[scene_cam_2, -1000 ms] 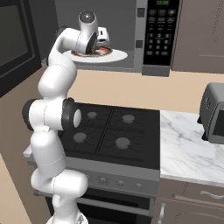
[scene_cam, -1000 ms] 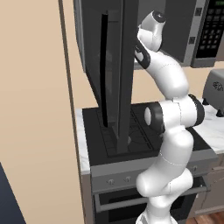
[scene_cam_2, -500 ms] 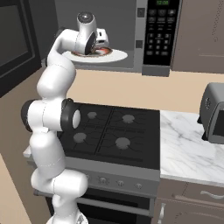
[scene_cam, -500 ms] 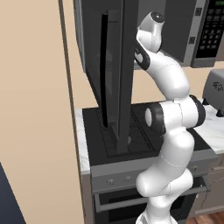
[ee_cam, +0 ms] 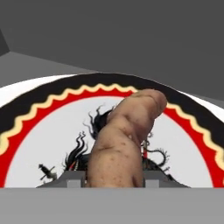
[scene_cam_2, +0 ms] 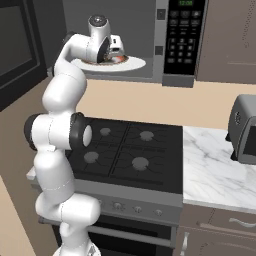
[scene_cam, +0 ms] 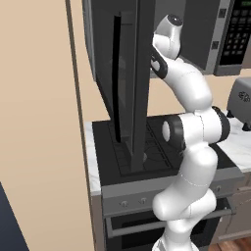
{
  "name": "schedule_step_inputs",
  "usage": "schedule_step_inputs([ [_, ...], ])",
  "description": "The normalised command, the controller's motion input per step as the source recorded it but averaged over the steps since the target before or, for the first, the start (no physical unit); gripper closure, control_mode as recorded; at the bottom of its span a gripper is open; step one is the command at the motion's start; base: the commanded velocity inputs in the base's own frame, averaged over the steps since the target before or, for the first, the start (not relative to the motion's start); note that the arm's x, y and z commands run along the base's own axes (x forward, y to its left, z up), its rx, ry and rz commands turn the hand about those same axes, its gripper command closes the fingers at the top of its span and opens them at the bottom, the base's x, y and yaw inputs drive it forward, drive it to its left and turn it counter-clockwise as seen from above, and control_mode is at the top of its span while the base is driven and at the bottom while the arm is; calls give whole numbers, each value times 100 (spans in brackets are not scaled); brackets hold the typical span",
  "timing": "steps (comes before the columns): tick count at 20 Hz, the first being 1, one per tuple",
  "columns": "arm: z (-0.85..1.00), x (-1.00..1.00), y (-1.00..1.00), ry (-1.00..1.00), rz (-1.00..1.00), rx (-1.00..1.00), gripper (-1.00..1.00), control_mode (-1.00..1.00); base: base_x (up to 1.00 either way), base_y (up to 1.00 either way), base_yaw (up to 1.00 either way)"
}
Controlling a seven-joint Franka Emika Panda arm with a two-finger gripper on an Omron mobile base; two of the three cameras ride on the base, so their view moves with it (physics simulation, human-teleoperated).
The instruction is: Retrieve the reheated potato from the microwave, then place the potato, cheese, and condiment on the cutting board.
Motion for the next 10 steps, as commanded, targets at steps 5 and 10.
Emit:
schedule_step_inputs([
  [5,0,-1,0,-1,0,0,100,-100,0,0,0],
  [10,4,-23,0,-3,0,0,100,-100,0,0,0],
])
